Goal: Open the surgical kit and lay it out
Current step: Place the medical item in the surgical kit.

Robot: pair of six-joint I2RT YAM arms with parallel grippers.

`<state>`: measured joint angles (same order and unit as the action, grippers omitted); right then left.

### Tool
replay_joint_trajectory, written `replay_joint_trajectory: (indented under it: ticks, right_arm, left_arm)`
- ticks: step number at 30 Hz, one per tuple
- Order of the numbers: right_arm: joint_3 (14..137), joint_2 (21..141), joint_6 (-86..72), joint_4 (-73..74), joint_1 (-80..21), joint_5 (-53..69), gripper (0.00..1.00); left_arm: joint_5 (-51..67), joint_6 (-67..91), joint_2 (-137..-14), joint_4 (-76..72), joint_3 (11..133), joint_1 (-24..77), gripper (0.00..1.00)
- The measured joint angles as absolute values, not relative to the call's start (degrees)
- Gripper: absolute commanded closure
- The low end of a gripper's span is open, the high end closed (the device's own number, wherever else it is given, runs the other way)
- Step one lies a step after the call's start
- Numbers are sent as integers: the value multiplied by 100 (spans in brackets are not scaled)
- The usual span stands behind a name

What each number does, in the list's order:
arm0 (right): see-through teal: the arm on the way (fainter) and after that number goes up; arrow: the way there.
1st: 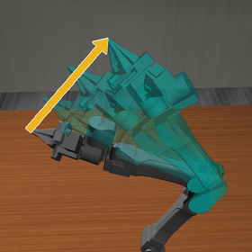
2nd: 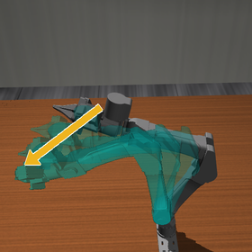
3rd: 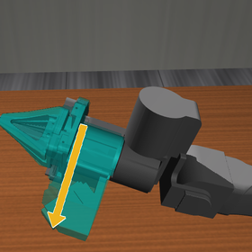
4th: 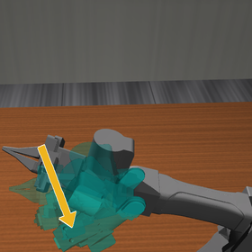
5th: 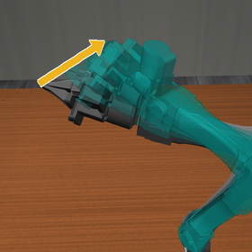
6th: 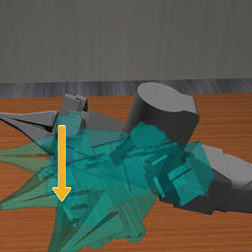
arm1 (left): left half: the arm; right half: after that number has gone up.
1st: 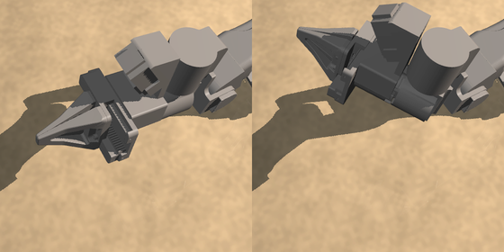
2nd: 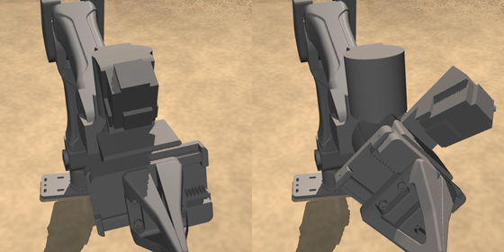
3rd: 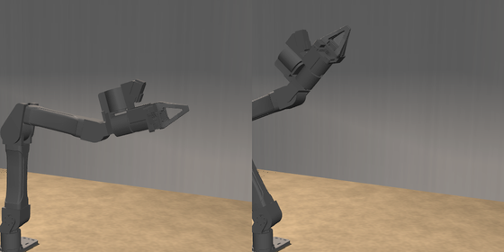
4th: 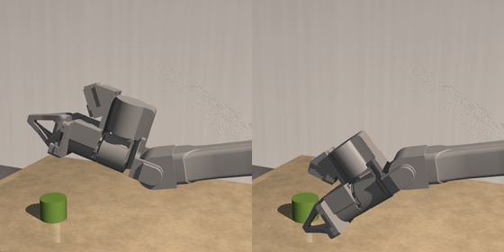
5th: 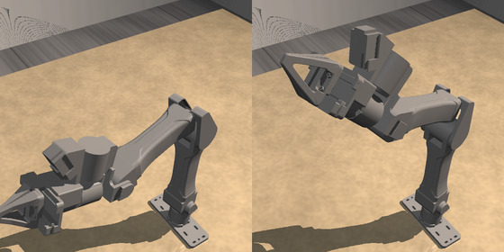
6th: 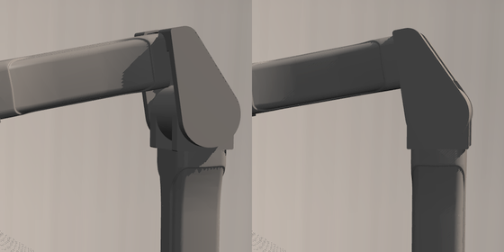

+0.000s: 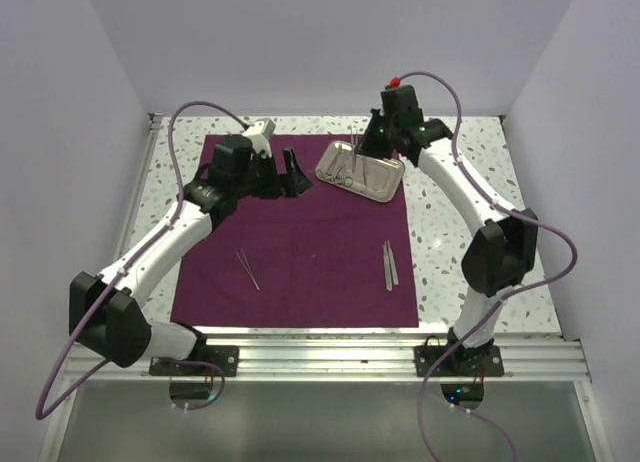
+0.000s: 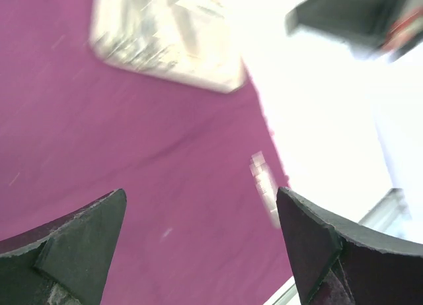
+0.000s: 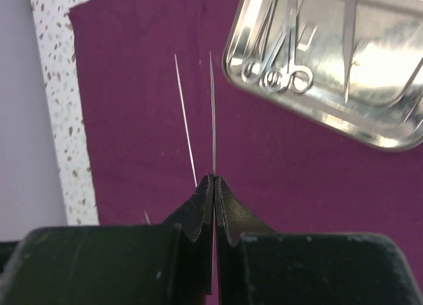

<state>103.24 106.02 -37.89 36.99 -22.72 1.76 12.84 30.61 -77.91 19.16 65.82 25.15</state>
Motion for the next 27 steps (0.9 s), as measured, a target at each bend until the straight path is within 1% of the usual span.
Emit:
replay_joint_trajectory:
  ticks: [5, 9, 12, 17, 27]
  right_arm:
    - [9321, 10003, -4438, 3378, -2276, 821, 100]
    - [8892, 9806, -4816, 3249, -2276, 1155, 100]
    - [8799, 9708, -5000, 3183, -2276, 1317, 100]
    - [8799, 9535, -5260, 3004, -2276, 1581, 100]
    - [8803, 9474, -5575, 2823, -2276, 1879, 100]
  left_arm:
    - [1922, 3310, -7874, 1011, 6698, 2515, 0]
    - [2296, 3555, -8049, 506, 6698, 2515, 0]
    - [2499, 3715, -8182, 198, 6696, 2519, 0]
    - [2716, 3905, -8342, -123, 6665, 2558, 4]
    - [2842, 4001, -8608, -427, 6663, 2783, 7]
